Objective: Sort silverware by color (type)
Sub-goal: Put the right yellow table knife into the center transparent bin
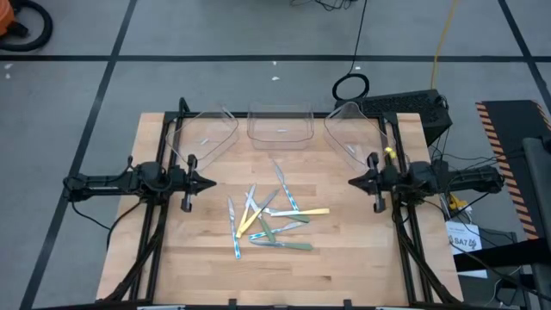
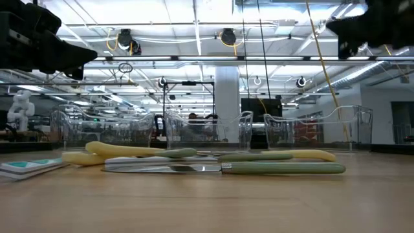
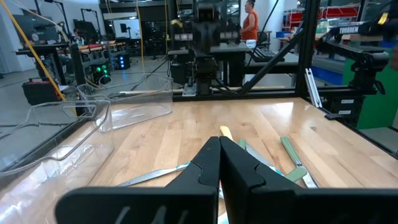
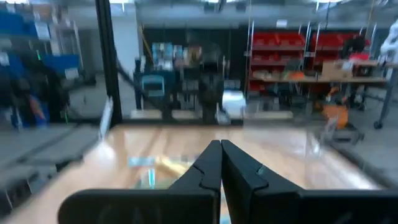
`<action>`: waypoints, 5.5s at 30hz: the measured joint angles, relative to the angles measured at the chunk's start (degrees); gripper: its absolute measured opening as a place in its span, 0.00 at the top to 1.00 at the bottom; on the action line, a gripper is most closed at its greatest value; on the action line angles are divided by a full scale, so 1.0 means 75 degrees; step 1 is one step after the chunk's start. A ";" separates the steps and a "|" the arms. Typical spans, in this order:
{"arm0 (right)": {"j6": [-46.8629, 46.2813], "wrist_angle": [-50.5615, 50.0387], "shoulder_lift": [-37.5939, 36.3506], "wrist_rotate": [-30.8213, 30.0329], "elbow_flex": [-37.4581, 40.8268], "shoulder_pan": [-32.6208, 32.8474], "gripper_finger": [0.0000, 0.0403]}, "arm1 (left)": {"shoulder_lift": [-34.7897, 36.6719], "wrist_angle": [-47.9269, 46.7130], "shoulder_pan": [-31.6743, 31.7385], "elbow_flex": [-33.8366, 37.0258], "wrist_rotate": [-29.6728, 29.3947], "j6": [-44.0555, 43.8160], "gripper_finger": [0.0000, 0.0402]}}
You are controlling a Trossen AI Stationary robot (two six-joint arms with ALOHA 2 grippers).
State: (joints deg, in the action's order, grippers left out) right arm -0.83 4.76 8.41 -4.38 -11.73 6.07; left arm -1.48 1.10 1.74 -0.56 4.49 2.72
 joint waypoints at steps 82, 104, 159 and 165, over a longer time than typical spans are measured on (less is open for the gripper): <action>-0.3083 -0.4264 1.0264 -0.2182 -0.5517 0.2352 0.85 | -0.5844 -0.0794 -0.2130 -0.3736 -0.0606 -0.0583 0.99; -0.2900 -0.3045 1.0349 -0.1593 -0.4543 0.1635 0.49 | -0.7550 0.1078 -0.2130 -0.3733 -0.1005 -0.0177 0.73; -0.2345 -0.3247 0.9408 -0.2327 -0.4538 0.2086 0.82 | -0.7554 0.1294 -0.2130 -0.3727 -0.1010 -0.0510 0.67; -0.2396 -0.3060 0.8835 -0.3231 -0.4543 0.2441 0.82 | -0.7554 0.1304 -0.2130 -0.3727 -0.1011 -0.0527 0.67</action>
State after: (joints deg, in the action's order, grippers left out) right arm -18.80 -18.19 74.67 -28.62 -45.80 24.37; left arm -58.13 10.88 -14.24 -28.51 -3.09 -1.23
